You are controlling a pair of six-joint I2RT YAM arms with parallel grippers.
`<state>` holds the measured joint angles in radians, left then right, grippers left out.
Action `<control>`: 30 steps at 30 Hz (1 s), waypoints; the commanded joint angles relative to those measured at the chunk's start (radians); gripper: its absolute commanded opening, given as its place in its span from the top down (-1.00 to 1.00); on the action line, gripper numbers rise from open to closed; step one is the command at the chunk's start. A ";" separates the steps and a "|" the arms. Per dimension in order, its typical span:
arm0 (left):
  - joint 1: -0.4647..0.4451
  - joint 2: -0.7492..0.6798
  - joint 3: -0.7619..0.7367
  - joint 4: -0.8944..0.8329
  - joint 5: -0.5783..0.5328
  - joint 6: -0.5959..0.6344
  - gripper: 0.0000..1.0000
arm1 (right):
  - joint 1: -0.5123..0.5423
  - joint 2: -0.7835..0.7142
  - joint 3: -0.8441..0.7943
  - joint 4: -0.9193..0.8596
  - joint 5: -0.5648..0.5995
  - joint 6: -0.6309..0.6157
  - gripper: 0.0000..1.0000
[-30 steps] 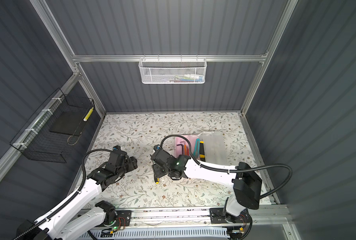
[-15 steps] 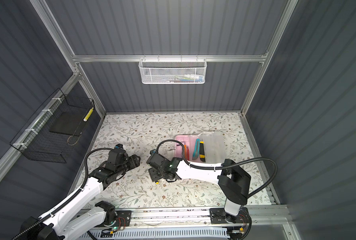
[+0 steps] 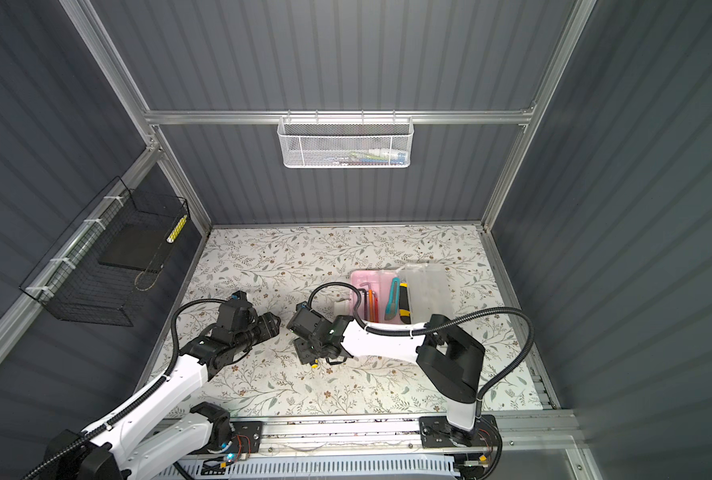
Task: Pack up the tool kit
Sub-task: 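Grasp the black-yellow screwdriver with the right gripper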
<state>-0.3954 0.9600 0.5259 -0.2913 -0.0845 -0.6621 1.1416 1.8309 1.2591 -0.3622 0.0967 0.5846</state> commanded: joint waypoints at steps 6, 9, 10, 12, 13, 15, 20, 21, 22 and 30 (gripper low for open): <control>0.013 0.011 -0.018 0.021 0.024 0.006 -0.44 | 0.004 0.073 0.061 -0.094 0.037 0.016 -0.15; 0.015 0.013 -0.028 0.030 0.026 0.005 -0.43 | 0.004 0.091 0.062 -0.092 0.020 0.013 -0.13; 0.015 0.015 -0.030 0.034 0.027 0.003 -0.43 | 0.004 0.100 0.065 -0.095 0.015 0.013 -0.13; 0.017 0.021 -0.032 0.042 0.035 0.000 -0.43 | 0.004 0.113 0.068 -0.097 0.008 0.013 -0.12; 0.017 0.024 -0.033 0.046 0.039 -0.001 -0.43 | 0.004 0.118 0.068 -0.096 0.006 0.013 -0.10; 0.017 0.029 -0.038 0.053 0.041 -0.003 -0.42 | 0.004 0.126 0.071 -0.096 0.003 0.015 -0.09; 0.018 0.031 -0.046 0.057 0.040 -0.006 -0.41 | 0.004 0.145 0.076 -0.096 -0.003 0.017 -0.04; 0.019 0.029 -0.046 0.055 0.039 -0.007 -0.40 | 0.005 0.148 0.077 -0.098 -0.003 0.019 -0.04; 0.018 0.027 -0.047 0.054 0.037 -0.004 -0.40 | 0.005 0.148 0.078 -0.098 -0.001 0.019 -0.04; 0.018 0.030 -0.051 0.057 0.029 -0.003 -0.40 | 0.005 0.172 0.088 -0.107 -0.015 0.018 0.01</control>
<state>-0.3843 0.9886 0.4950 -0.2386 -0.0578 -0.6632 1.1416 1.9751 1.3266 -0.4419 0.0879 0.5953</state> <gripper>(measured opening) 0.701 0.495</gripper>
